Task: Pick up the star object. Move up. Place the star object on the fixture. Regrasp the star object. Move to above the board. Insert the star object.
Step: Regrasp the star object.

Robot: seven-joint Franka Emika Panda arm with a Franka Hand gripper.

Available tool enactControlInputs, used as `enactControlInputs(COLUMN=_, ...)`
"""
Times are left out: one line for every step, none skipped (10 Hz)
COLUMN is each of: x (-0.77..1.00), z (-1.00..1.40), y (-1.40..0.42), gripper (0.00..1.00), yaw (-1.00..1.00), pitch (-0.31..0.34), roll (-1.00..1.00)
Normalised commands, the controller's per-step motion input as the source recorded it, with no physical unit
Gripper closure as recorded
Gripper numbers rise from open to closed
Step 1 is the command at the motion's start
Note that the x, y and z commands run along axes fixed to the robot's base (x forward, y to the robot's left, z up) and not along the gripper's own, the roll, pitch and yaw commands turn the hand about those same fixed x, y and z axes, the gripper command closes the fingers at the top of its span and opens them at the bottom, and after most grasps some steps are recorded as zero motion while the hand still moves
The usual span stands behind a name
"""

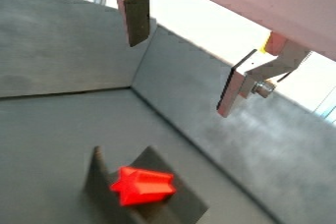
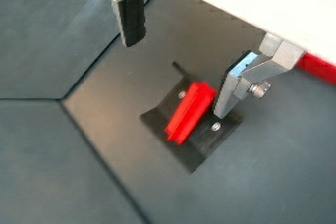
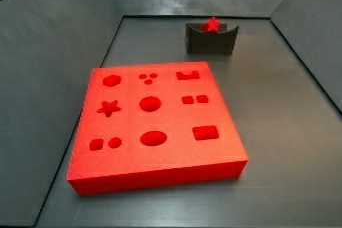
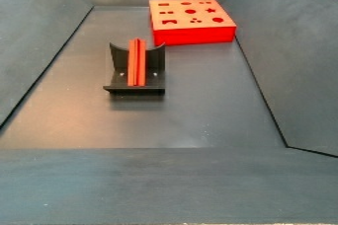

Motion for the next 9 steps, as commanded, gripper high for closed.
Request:
enactControlInputs(x=0.09, z=-0.02, y=-0.03, gripper=0.00, yaw=0.07, pitch=0.097, roll=1.00)
enactControlInputs(x=0.09, z=-0.02, y=-0.04, gripper=0.00, yaw=0.08, pitch=0.117, roll=1.00)
enactControlInputs(x=0.10, z=-0.02, y=-0.04, gripper=0.00, yaw=0.10, pitch=0.148, roll=0.87)
enactControlInputs(x=0.10, z=-0.02, y=-0.04, gripper=0.00, yaw=0.12, pitch=0.146, roll=0.69)
enactControlInputs(x=0.10, z=-0.02, y=-0.04, gripper=0.00, yaw=0.14, pitch=0.133, roll=0.44)
enactControlInputs(x=0.09, z=-0.01, y=-0.03, gripper=0.00, yaw=0.16, pitch=0.107, roll=0.27)
enactControlInputs(x=0.08, z=-0.01, y=-0.03, gripper=0.00, yaw=0.17, pitch=0.073, roll=0.21)
enactControlInputs(x=0.03, z=-1.00, y=0.07, gripper=0.00, yaw=0.02, pitch=0.027, roll=0.22)
enactControlInputs(x=0.04, z=-1.00, y=0.07, gripper=0.00, yaw=0.02, pitch=-0.001, roll=0.20)
